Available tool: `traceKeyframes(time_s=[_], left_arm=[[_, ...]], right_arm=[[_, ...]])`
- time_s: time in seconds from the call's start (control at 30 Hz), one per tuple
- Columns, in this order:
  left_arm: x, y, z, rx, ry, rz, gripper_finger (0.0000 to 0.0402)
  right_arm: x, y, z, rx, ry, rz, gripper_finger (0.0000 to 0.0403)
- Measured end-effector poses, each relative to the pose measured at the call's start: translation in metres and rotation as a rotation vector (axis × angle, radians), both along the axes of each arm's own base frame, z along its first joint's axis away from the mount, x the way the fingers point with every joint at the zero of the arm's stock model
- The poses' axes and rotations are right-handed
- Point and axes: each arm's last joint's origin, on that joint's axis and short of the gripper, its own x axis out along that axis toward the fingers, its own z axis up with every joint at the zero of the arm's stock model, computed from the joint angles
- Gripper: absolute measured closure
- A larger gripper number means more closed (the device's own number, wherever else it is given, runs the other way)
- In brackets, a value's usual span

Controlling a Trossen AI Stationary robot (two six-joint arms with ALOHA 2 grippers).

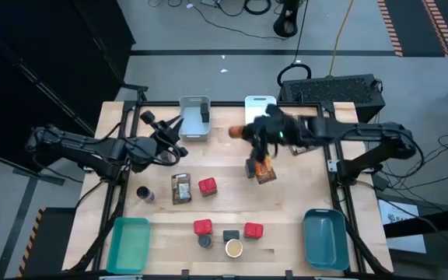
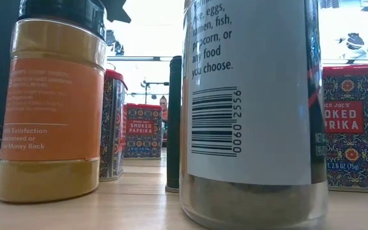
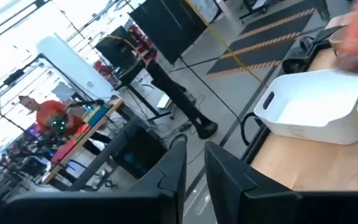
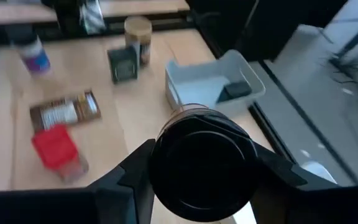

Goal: Sort spices by type
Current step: Put the black spice bottle into the gray bin

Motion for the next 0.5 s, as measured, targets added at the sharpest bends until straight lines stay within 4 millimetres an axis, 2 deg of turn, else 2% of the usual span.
traceKeyframes(time_s=[0.07,0.13,0.3,0.5], left_arm=[[0.000,0.000,-0.002,-0.022,-0.006,-0.015,0.0340],[0.000,-0.002,-0.005,-0.056,0.025,-0.102,0.0340],[0.006,-0.005,-0.015,-0.253,0.084,-0.496,0.0340],[0.012,0.007,-0.017,-0.297,0.059,-0.503,0.0340]], right_arm=[[0.005,-0.013,0.001,0.010,-0.043,0.022,0.0230],[0.009,-0.022,-0.001,0.003,-0.058,0.033,0.0230],[0.020,-0.034,-0.015,-0.002,-0.007,0.061,0.0230],[0.038,-0.039,-0.033,-0.006,0.022,0.076,0.0230]])
